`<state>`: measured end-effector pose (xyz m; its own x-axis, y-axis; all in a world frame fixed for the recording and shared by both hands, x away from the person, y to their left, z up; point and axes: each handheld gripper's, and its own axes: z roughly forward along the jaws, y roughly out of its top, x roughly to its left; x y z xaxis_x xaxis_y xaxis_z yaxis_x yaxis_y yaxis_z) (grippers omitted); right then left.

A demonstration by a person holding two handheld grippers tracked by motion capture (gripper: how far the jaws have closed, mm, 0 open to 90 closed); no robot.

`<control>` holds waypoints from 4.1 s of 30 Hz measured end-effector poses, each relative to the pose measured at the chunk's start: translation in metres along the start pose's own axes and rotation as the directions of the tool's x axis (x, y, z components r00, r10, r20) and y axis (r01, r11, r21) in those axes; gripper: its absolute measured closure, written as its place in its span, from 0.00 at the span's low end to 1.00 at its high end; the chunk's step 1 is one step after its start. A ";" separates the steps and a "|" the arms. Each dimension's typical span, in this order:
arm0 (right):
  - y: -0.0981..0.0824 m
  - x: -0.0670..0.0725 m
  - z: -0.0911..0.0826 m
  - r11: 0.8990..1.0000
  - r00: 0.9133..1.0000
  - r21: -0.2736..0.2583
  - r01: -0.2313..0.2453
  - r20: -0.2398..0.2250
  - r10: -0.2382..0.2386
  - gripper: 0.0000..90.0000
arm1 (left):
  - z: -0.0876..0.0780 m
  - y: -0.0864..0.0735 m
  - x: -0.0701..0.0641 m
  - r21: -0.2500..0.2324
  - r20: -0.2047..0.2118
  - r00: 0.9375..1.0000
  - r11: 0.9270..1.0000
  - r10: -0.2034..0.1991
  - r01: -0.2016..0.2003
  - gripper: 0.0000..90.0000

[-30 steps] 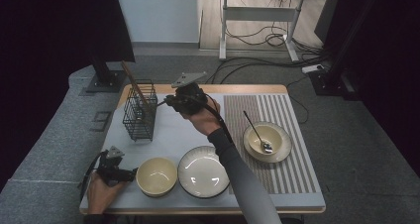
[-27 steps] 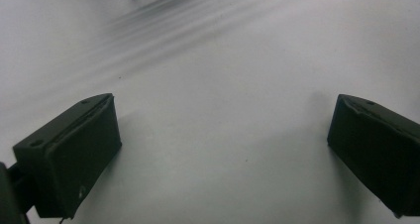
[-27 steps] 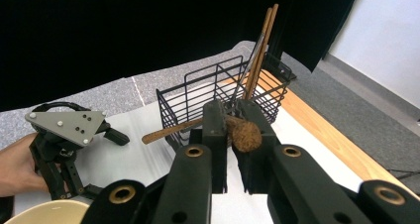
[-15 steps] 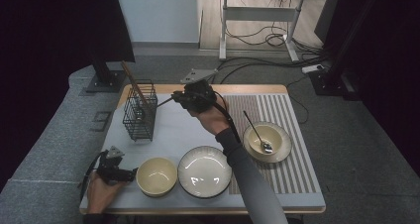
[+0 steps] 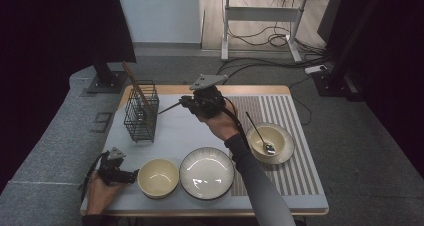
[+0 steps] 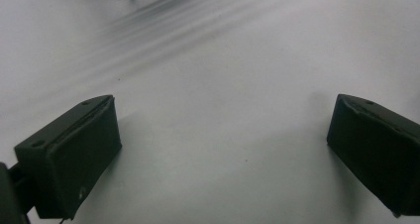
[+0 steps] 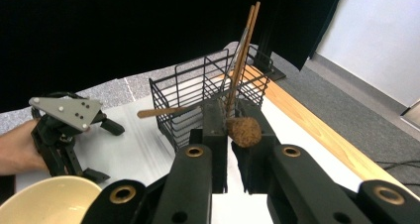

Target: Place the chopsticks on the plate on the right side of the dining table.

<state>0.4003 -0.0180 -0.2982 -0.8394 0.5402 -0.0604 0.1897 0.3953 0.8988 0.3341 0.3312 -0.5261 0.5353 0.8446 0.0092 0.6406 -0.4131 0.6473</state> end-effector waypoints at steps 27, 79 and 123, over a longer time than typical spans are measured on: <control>-0.045 0.009 -0.005 1.000 0.998 0.023 -0.012 -0.055 0.013 0.92 | -0.040 0.019 0.013 -0.115 0.076 0.996 0.992 -0.041 0.050 0.00; -0.046 0.051 -0.007 0.999 0.974 -0.035 0.014 -0.227 -0.022 0.92 | -0.052 0.107 -0.042 -0.208 0.179 0.956 0.958 0.234 -0.196 0.40; -0.040 0.039 0.010 0.997 0.976 -0.025 -0.077 -0.208 0.071 0.86 | -0.053 0.104 -0.050 -0.242 0.192 0.867 0.879 0.459 -0.412 0.92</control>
<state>0.3652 -0.0052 -0.3406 -0.9113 0.4006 0.0947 0.2415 0.3338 0.9112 0.3449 0.2642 -0.4186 0.8645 0.4770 0.1587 0.2090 -0.6282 0.7495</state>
